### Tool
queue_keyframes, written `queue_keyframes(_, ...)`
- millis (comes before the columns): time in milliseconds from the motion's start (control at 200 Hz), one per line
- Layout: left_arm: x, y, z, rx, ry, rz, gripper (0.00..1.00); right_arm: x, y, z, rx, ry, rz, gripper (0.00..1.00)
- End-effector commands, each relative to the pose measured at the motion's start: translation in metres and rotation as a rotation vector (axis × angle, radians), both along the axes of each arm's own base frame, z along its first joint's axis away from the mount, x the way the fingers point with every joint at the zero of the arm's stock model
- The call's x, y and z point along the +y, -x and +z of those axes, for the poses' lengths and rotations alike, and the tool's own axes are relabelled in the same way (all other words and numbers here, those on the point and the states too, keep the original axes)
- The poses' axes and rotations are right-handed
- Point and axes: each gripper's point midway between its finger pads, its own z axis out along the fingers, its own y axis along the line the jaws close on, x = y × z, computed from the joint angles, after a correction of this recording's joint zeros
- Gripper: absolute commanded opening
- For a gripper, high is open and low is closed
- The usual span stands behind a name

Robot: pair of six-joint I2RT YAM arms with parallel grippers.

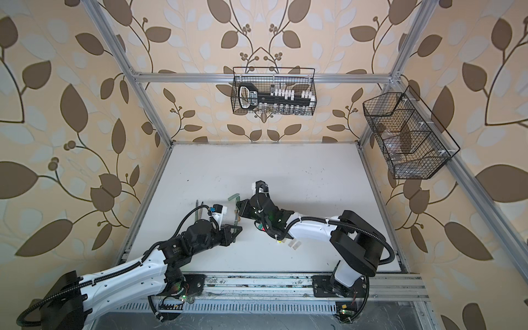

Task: Insert pens into pen caps
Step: Put on the pen cap to the pen.

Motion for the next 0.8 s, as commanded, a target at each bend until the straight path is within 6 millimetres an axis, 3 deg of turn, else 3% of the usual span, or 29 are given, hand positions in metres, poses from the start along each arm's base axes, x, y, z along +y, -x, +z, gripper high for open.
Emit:
queue_keyframes(0,-0.0083,-0.0027,0.0193,-0.04,0.045,-0.013,0.0,-0.0021,0.002,0.009,-0.007,-0.028,-0.006,0.0)
queue_keyframes(355,-0.0095,-0.0005,0.0185,-0.039,0.052,-0.027,0.0,-0.0077,-0.0056,0.0118,-0.011,-0.032,-0.025,0.0)
queue_keyframes(795,-0.0104,-0.0021,0.0176,-0.037,0.052,-0.023,0.0,-0.0047,-0.0012,0.0123,-0.012,-0.033,-0.014,0.0)
